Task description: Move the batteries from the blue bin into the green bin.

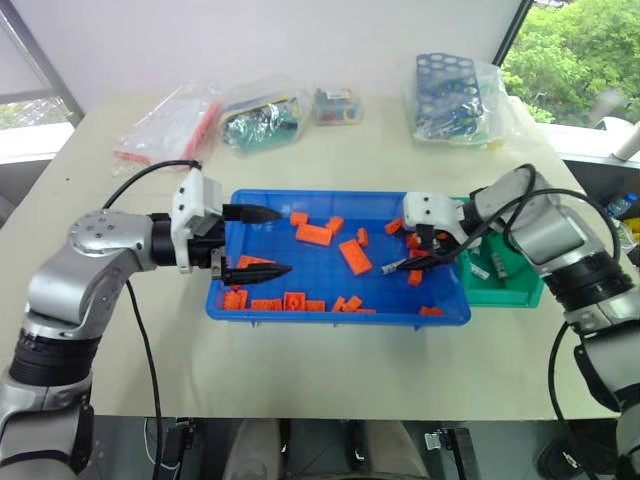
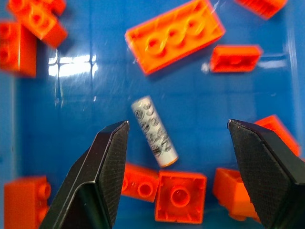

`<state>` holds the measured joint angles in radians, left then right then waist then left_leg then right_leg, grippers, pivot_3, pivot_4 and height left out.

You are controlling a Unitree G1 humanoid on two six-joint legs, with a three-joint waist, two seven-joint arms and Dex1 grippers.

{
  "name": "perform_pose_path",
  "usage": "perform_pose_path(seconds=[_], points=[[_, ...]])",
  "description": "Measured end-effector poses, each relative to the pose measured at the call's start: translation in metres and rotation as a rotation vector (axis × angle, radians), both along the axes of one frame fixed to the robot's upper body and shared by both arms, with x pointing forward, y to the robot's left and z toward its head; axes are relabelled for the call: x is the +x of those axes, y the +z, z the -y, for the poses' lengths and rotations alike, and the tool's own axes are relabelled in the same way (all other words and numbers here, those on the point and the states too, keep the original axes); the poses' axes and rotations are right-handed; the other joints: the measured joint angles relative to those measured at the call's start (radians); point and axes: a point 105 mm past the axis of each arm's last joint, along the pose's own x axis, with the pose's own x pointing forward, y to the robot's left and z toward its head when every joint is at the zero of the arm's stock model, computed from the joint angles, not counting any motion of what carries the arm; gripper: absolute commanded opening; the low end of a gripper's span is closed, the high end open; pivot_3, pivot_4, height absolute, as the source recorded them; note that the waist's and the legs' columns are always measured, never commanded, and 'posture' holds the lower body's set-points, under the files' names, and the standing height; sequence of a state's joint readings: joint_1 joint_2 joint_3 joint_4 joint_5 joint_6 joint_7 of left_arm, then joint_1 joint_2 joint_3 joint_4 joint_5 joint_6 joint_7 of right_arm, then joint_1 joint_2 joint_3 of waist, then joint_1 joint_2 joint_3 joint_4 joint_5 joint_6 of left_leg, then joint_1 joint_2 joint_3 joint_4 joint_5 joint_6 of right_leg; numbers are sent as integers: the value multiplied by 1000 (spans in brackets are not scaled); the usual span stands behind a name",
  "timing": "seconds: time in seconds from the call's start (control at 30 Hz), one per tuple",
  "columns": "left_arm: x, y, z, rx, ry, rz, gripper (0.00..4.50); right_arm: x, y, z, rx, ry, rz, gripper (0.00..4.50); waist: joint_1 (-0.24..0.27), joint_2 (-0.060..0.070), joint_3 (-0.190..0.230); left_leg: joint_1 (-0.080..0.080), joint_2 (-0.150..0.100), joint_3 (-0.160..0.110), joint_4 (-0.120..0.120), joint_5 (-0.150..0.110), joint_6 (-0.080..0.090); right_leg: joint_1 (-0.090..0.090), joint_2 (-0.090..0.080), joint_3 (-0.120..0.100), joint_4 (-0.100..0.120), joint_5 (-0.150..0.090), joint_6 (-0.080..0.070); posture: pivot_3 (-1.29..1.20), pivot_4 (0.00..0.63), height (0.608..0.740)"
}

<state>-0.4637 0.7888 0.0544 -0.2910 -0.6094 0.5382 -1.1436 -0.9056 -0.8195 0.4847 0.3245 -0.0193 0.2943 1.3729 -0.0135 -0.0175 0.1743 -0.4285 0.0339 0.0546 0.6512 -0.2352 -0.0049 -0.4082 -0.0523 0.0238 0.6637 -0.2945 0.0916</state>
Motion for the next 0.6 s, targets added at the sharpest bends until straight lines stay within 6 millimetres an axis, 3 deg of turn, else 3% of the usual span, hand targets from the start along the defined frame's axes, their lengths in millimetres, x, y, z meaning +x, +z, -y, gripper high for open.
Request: perform_pose_path(seconds=[0.33,0.43,0.6], points=[[-2,1,-3,3,38,2,4500,3,-19,-12,-2,50,-33,3392,-1,0,0,1,0,0,0,0,0,1,1,0,1,0,0,0,150,739],[-2,4,-4,3,41,10,4500,2,-26,-15,15,39,-46,2528,1,0,0,1,0,0,0,0,0,1,1,0,1,0,0,0,150,739],[0,12,-3,2,34,40,4500,-2,-28,-15,41,18,-57,138,1,0,0,1,0,-1,0,0,0,1,1,0,1,0,0,0,150,739]])
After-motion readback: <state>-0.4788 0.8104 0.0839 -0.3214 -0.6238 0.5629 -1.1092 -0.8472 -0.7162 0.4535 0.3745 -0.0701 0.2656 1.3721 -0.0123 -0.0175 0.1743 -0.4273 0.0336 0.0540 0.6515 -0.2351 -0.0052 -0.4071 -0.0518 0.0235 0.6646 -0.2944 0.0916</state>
